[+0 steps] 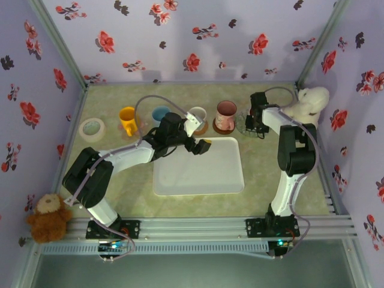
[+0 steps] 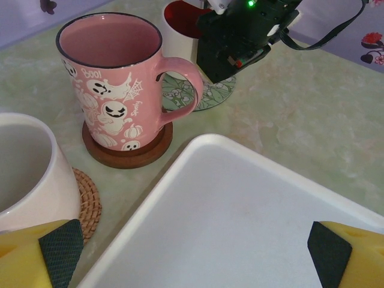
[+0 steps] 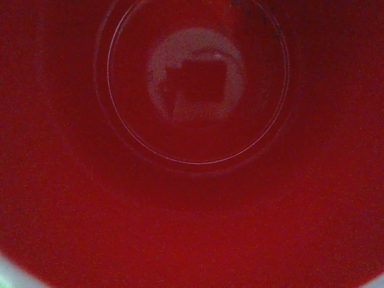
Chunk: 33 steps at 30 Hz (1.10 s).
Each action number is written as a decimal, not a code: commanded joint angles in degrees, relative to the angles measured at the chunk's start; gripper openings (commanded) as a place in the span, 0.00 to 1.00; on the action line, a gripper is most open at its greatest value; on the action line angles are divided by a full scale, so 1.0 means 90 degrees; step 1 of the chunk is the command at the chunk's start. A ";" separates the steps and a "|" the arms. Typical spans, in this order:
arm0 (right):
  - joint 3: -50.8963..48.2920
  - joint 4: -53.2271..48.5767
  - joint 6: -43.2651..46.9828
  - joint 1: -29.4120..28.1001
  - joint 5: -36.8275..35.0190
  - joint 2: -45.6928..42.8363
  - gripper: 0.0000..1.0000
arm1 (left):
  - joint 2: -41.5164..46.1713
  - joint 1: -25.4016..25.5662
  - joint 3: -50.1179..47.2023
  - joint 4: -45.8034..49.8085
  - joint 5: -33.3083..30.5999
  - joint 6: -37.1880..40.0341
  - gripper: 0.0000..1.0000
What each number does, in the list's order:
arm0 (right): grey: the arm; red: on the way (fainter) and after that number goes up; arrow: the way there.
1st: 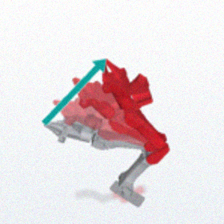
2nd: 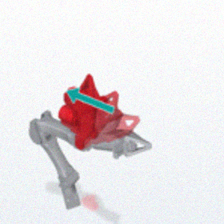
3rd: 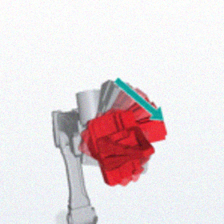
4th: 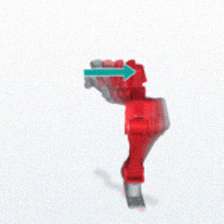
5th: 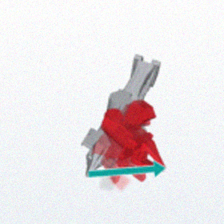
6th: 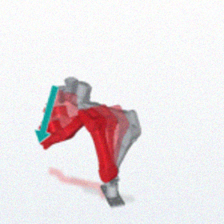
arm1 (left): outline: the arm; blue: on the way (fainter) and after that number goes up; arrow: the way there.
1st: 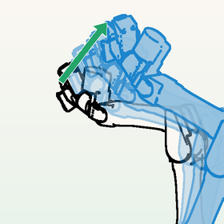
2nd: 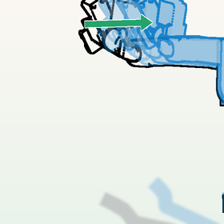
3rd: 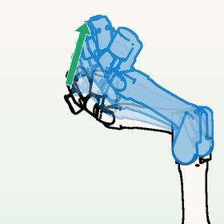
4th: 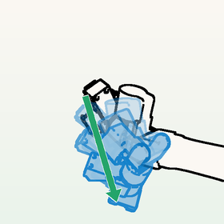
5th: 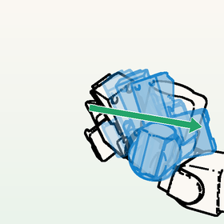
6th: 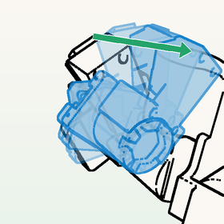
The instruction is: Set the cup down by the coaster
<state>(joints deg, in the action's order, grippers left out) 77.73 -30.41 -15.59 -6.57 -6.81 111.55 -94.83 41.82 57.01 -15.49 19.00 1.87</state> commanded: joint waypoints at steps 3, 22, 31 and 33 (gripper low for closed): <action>-0.0084 -0.0030 -0.0074 0.0043 0.0055 -0.0393 0.07 | -0.0042 -0.0038 0.0057 -0.0193 0.0149 -0.0130 0.99; -0.0047 -0.0243 -0.0113 -0.0024 0.0024 -0.0487 0.41 | 0.0103 -0.0037 -0.0153 -0.0252 0.0199 -0.0051 0.99; -0.0362 -0.0395 -0.0165 -0.0111 0.0041 -0.1184 0.64 | 0.0294 -0.0036 -0.0114 -0.0052 0.0166 0.0112 0.99; -0.0445 -0.0446 -0.0181 -0.0120 0.0046 -0.1384 0.67 | 0.0399 -0.0042 -0.0104 0.0055 0.0144 0.0234 1.00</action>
<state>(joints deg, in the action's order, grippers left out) 75.40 -32.40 -16.71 -7.29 -6.20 102.78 -94.48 41.82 56.07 -15.64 19.75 1.89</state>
